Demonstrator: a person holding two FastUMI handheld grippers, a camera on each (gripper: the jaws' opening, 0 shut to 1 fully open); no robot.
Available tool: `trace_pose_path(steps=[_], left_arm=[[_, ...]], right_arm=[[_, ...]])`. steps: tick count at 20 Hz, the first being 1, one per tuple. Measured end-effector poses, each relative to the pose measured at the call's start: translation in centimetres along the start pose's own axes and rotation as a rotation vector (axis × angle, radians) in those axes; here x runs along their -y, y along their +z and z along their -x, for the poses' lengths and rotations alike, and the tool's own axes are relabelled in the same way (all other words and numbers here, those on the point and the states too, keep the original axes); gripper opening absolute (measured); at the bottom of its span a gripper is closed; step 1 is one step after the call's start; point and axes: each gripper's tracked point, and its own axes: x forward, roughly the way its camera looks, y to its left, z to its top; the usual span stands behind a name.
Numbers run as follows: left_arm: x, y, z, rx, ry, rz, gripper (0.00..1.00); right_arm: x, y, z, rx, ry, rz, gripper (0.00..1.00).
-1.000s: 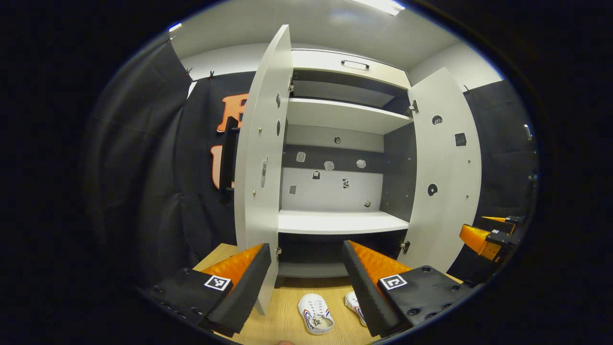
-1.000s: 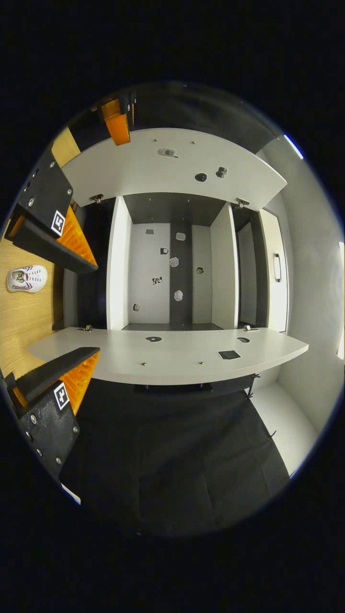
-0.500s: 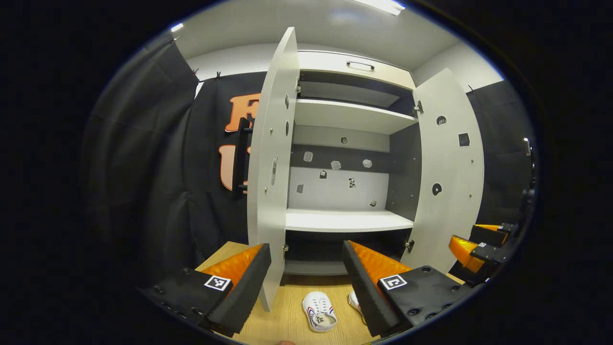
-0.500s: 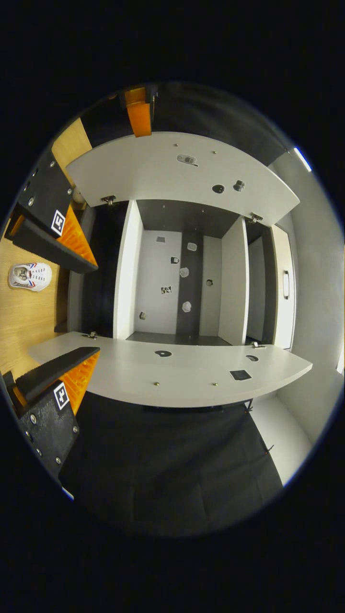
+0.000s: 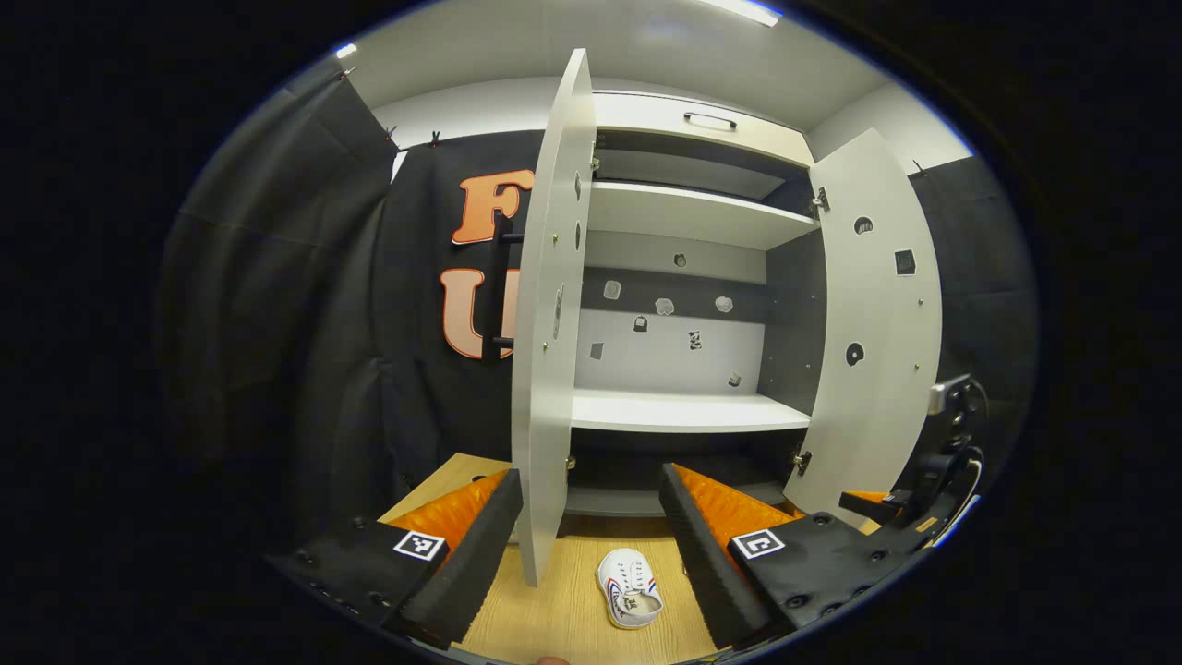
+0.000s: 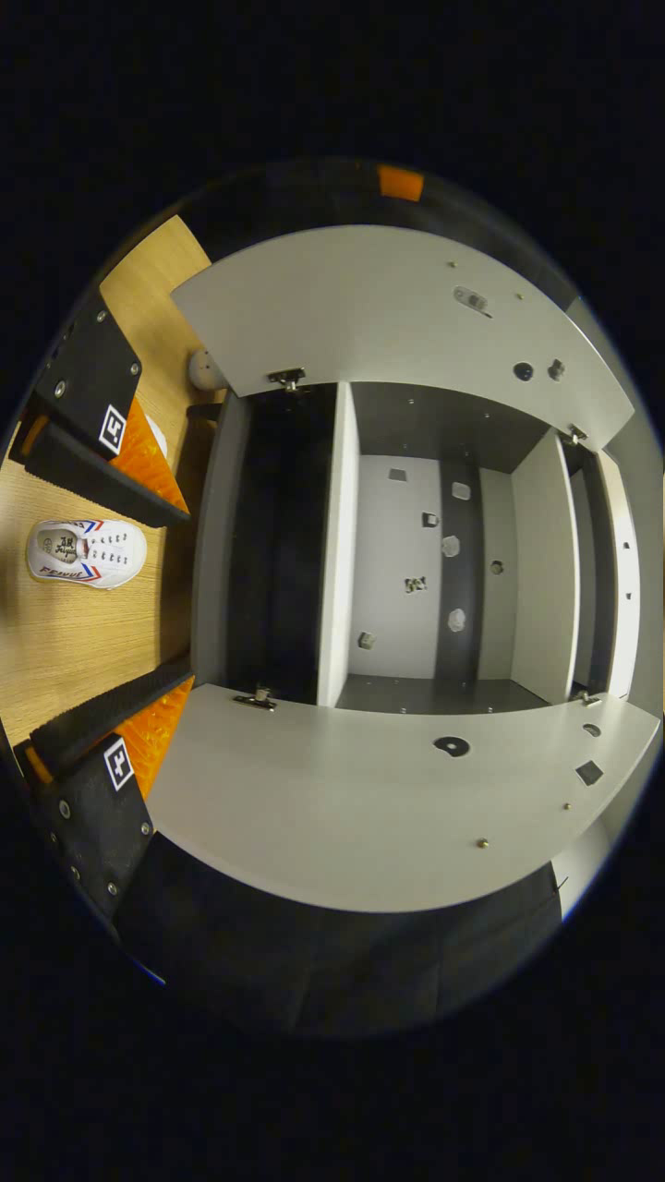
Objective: Grab one shoe with the right hand and put it into the shoe cabinet, grab the other shoe with the left hand and put it into the shoe cabinet; then close the right door with the right hand and the left door with the left hand.
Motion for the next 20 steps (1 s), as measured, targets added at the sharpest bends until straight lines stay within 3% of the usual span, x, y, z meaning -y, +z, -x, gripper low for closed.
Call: trace_pose_path(steps=[6, 10, 14, 20], left_arm=[[-1.5, -0.3, 0.7, -0.011, 0.037, -0.004, 0.97], [-2.0, -0.5, 0.8, -0.025, 0.063, -0.032, 0.97], [-2.1, -0.7, 0.7, -0.029, 0.066, -0.039, 0.97], [-1.8, -1.3, 0.6, -0.044, 0.061, -0.029, 0.97]], right_arm=[[-0.6, -9.0, -4.9, -0.182, -0.001, 0.033, 0.95], [-0.4, -13.7, -7.3, -0.288, -0.008, -0.010, 0.93], [-0.5, -17.0, -8.2, -0.394, 0.008, -0.069, 0.83], [-1.6, -17.8, -8.2, -0.450, 0.049, -0.178, 0.65]])
